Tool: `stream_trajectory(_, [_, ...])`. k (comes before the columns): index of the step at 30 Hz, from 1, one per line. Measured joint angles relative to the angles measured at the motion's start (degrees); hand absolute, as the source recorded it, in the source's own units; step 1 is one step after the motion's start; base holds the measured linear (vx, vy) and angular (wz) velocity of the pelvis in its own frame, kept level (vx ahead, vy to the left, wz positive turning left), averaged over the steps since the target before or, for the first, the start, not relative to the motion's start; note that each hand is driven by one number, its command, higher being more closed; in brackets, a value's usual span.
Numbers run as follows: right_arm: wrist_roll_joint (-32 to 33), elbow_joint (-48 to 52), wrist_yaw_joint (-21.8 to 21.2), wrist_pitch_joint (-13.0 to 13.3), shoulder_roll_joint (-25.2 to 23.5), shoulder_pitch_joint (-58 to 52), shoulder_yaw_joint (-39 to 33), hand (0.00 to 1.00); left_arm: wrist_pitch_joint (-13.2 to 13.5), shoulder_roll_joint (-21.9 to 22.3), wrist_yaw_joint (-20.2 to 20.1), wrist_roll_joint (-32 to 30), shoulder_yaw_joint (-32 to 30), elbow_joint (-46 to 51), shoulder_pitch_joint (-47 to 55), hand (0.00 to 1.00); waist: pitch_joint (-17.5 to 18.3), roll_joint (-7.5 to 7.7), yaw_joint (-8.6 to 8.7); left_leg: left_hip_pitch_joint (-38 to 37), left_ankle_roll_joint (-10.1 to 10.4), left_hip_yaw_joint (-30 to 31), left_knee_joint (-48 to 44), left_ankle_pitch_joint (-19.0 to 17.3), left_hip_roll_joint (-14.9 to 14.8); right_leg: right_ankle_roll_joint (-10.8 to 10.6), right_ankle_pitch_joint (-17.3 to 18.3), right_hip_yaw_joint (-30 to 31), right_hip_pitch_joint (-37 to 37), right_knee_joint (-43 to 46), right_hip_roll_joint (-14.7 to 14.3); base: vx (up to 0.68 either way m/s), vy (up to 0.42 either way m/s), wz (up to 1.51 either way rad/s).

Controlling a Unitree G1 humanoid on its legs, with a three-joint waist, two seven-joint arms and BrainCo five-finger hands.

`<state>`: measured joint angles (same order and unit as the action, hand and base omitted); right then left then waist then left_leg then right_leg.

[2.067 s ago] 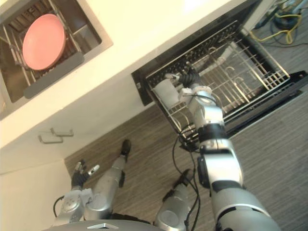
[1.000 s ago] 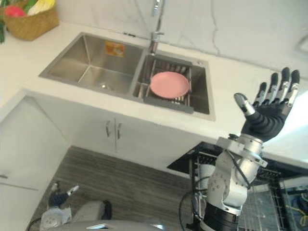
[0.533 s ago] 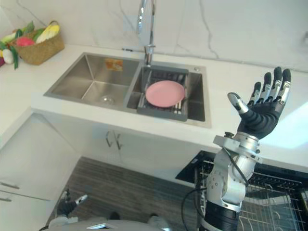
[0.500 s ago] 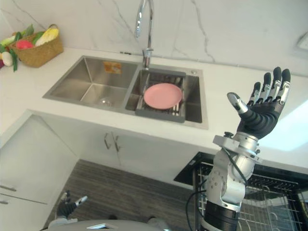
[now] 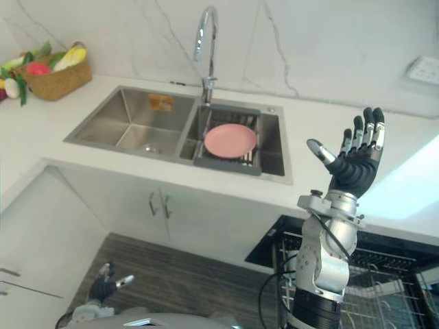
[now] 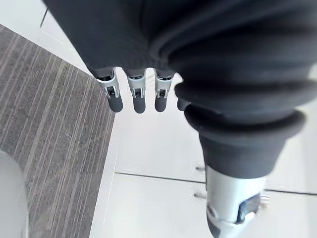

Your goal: Walk over to the sink, pick up the cup, carry it to the dishwasher, place the cup inside the dishwasher, then close the dishwasher door

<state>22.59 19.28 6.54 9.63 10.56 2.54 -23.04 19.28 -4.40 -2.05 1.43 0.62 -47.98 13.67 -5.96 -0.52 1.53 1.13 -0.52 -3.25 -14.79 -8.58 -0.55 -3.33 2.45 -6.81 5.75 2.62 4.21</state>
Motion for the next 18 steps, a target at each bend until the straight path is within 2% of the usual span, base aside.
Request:
stream_trajectory(3, [-0.02, -1.78, -0.01, -1.10, 0.13, 0.53, 1.25, 0.00, 0.07, 0.36, -1.83, 1.88, -0.14, 0.02, 0.51, 0.00, -0.11, -0.25, -0.28, -0.62, 1.26, -1.47, 0.11, -0.72, -0.37, 0.14, -1.16, 3.37, 0.08, -2.47, -0.81, -0.08, 0.015, -0.35])
stream_trajectory(6, [0.02, -2.24, -0.05, -1.30, 1.54, 1.49, 2.71, 0.00, 0.80, 0.45, -2.23, 1.83, 0.03, -0.14, 0.52, 0.00, -0.46, -0.74, -0.09, -1.85, 1.18, -4.24, 0.35, -1.27, -0.21, -0.38, -2.53, 6.77, 0.01, -3.36, -0.68, -0.03, 0.062, -0.48])
stream_trajectory(9, [0.67, -2.18, -0.12, -1.27, 1.54, 1.48, 2.53, 0.00, 1.00, -0.03, -3.68, 1.80, 0.86, -0.57, 0.44, 0.00, -0.33, -0.55, 0.81, -2.44, 0.92, -5.86, 1.14, -1.55, 0.48, -1.05, -2.62, 8.33, -0.73, -3.27, -0.06, 0.01, 0.081, -0.33])
stream_trajectory(11, [0.68, -2.18, -0.12, -1.26, 1.51, 1.48, 2.57, 0.00, 1.00, -0.27, -4.69, 1.71, 2.03, -0.56, -0.01, 0.00, -0.13, -0.30, 0.75, -2.29, 0.83, -6.17, 1.30, -1.60, 1.11, -1.22, -2.65, 9.02, -1.83, -2.83, 0.47, 0.03, 0.074, -0.24])
stream_trajectory(13, [0.64, -2.15, -0.12, -1.22, 1.23, 1.48, 2.75, 0.00, 1.00, -0.08, -4.73, 1.52, 2.83, -0.54, -0.65, 0.00, -0.08, -0.14, 0.59, -2.69, 0.64, -6.14, 2.08, -1.69, 1.94, -1.65, -1.52, 9.49, -3.38, -0.27, 1.08, 0.05, 0.071, -0.19])
stream_trajectory(14, [0.54, -2.16, 0.00, -1.22, 0.88, 1.45, 3.12, 0.00, 1.00, -0.17, -4.67, 1.12, 4.05, -0.48, -1.24, 0.00, -0.30, -0.04, 0.61, -3.33, 0.01, -6.28, 2.54, -1.47, 2.27, -2.14, -0.22, 9.04, -5.30, 4.65, 1.10, 0.05, 0.050, -0.23])
stream_trajectory(15, [0.44, -2.17, 0.03, -1.23, 0.81, 1.47, 4.52, 0.00, 1.00, -0.33, -4.61, 0.86, 4.35, -0.41, -1.55, 0.00, -0.40, 0.12, 0.31, -3.73, -0.34, -6.28, 2.51, -1.42, 2.24, -0.51, 1.19, 8.44, -8.74, 11.19, 0.69, 0.04, 0.040, -0.30])
stream_trajectory(17, [-0.19, -2.16, -0.11, -1.23, 0.10, 1.53, 6.74, 0.00, 0.93, -0.84, -4.60, 0.88, 4.57, -0.22, -1.73, 0.00, -0.75, 0.76, -0.11, -5.63, -0.43, -4.40, 3.15, -1.45, 2.80, 0.12, 1.59, 6.56, -11.52, 17.44, 0.84, 0.04, 0.024, -0.60])
stream_trajectory(18, [-0.42, -2.14, -0.21, -1.23, -0.57, 1.54, 7.43, 0.00, 0.75, -1.03, -4.60, 1.11, 4.62, -0.08, -1.69, 0.00, -0.79, 1.06, -0.15, -6.53, -0.54, -3.25, 3.54, -1.52, 3.13, 0.17, 1.64, 5.58, -11.61, 17.86, 1.20, 0.04, 0.029, -0.93])
